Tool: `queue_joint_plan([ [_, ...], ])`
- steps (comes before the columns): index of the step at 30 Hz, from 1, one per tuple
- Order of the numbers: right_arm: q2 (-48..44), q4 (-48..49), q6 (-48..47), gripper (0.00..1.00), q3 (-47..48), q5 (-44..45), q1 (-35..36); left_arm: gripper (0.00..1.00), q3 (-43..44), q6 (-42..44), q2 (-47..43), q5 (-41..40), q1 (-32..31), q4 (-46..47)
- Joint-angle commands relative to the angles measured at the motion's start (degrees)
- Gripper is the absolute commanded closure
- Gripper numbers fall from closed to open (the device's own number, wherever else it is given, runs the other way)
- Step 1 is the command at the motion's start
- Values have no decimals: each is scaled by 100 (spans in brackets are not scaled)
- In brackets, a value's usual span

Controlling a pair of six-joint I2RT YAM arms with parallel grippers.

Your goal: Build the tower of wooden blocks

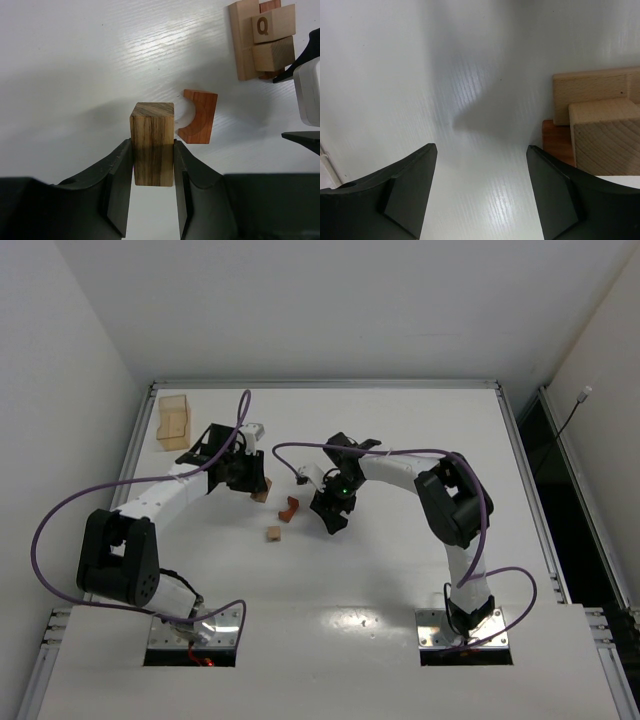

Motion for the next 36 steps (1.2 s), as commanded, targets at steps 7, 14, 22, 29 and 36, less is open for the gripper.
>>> queue_joint_plan([
  [7,118,-158,-129,36,331,-169,-22,100,202,53,4,114,64,235],
  [14,118,-158,-129,41,331,-222,-74,100,254,53,4,167,64,182],
  [22,66,-228,-129,34,383,-283,-74,100,254,53,4,167,64,182],
  [29,66,-281,-129,33,436,-283,-74,100,307,53,56,167,64,182],
  [36,66,-281,-129,30,436,-283,-74,100,307,53,56,167,64,182],
])
